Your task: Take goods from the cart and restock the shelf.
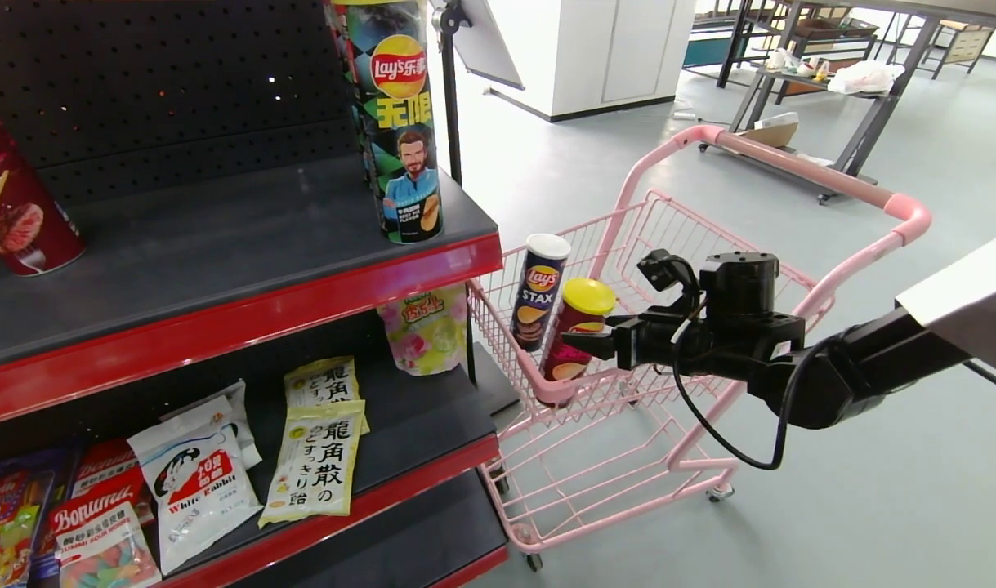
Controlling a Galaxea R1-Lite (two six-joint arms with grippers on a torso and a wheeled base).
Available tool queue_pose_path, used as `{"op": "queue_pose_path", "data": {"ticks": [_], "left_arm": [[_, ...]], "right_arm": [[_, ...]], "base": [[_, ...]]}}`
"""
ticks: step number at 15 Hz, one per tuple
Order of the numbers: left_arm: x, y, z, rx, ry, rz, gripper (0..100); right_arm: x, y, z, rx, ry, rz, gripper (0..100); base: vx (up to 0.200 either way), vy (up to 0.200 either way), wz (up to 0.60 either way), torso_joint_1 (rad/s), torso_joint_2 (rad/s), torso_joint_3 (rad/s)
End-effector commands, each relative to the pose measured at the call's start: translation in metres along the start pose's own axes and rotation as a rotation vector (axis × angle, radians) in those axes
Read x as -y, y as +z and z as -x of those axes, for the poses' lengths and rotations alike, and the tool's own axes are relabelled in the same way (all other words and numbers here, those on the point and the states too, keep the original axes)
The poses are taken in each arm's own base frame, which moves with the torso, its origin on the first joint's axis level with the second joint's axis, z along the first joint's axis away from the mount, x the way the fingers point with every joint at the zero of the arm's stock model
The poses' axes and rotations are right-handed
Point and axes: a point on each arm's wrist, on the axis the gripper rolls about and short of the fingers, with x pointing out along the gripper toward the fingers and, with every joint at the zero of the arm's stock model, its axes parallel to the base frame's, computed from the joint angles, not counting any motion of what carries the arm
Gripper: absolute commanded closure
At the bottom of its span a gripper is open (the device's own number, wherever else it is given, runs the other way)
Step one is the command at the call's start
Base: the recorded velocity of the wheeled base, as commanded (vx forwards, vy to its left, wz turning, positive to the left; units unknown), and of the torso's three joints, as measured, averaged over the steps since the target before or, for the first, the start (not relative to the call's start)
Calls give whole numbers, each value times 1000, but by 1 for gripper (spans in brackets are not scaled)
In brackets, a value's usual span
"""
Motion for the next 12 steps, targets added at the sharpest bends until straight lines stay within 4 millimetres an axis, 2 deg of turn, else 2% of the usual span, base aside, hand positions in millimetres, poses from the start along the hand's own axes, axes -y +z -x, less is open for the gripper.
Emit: {"op": "queue_pose_path", "data": {"ticks": [1, 5, 9, 10, 12], "left_arm": [[0, 0, 0, 0, 0, 0, 0], [0, 0, 0, 0, 0, 0, 0], [0, 0, 0, 0, 0, 0, 0], [0, 0, 0, 0, 0, 0, 0], [0, 0, 0, 0, 0, 0, 0]], "right_arm": [[9, -7, -20, -6, 1, -3, 0], [20, -6, -38, 16, -5, 3, 0], [22, -9, -43, 14, -16, -1, 0], [22, -9, -43, 14, -16, -1, 100], [25, -8, -50, 57, -54, -44, 100]], "base": [[0, 0, 0, 0, 0, 0], [0, 0, 0, 0, 0, 0], [0, 0, 0, 0, 0, 0], [0, 0, 0, 0, 0, 0], [0, 0, 0, 0, 0, 0]]}}
